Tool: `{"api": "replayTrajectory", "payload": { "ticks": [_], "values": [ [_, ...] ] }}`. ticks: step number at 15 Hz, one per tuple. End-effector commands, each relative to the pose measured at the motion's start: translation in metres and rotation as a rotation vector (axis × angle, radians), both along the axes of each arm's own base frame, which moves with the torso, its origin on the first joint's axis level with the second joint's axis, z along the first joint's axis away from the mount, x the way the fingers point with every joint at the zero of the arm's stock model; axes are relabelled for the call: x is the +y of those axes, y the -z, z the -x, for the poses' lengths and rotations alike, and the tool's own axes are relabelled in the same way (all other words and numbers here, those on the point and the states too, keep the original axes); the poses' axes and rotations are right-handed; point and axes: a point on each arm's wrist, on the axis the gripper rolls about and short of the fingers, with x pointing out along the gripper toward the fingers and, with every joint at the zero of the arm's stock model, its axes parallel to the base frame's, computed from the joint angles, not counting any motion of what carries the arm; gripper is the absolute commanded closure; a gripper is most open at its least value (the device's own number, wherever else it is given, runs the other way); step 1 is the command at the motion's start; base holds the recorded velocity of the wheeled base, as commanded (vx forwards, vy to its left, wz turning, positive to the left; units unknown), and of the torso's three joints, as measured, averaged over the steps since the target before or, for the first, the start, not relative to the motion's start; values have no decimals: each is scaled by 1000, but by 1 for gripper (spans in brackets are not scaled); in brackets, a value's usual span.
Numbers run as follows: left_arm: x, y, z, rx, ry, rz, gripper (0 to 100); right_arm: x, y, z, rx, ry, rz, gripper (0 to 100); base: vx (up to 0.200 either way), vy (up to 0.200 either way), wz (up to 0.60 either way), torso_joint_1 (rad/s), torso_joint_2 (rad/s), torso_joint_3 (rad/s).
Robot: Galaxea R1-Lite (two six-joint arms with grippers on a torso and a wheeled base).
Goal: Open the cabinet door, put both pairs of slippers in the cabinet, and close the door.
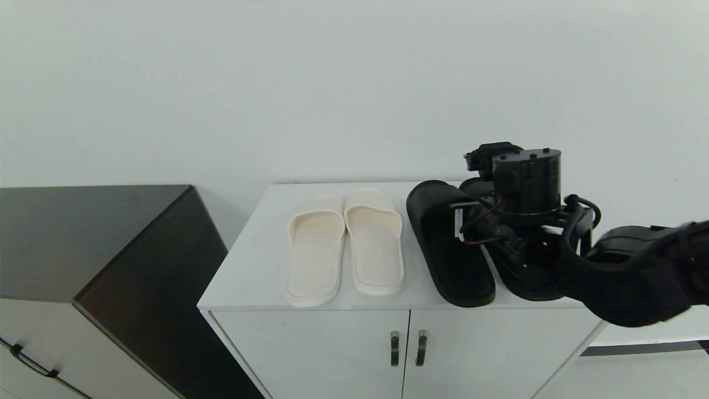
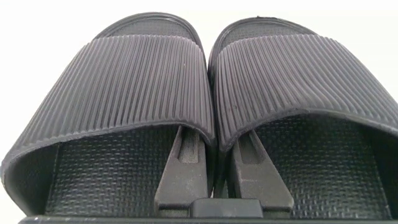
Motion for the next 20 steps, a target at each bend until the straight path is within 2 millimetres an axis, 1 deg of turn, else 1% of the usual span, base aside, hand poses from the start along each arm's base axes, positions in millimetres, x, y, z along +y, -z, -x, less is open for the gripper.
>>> {"api": "replayTrajectory", "payload": {
  "ticks": [1, 2, 4, 6, 7, 10, 14, 20],
  "values": [
    [0, 0, 0, -1, -1, 0, 100, -18, -17, 50, -1, -135, -18, 100, 0, 0, 0, 0, 0, 0],
    [0, 0, 0, 1, -1, 0, 100, -23, -18, 69, 30, -218, -12, 100, 0, 0, 0, 0, 0, 0],
    [0, 0, 0, -1, -1, 0, 100, -35, -23, 101, 59, -397, -63, 100, 0, 0, 0, 0, 0, 0],
    [0, 0, 0, 1, -1, 0, 100, -50, -21, 122, 68, -462, -88, 100, 0, 0, 0, 0, 0, 0],
    [0, 0, 0, -1, -1, 0, 100, -54, -20, 127, 80, -502, -108, 100, 0, 0, 0, 0, 0, 0],
    [0, 0, 0, -1, -1, 2, 100, -57, -18, 130, 95, -532, -127, 100, 0, 0, 0, 0, 0, 0],
    [0, 0, 0, -1, -1, 2, 100, -54, -18, 135, 98, -555, -122, 100, 0, 0, 0, 0, 0, 0],
    [0, 0, 0, -1, 1, 0, 100, -54, -12, 138, 112, -572, -108, 100, -200, 0, 0, 2, 2, 1]
  ]
}}
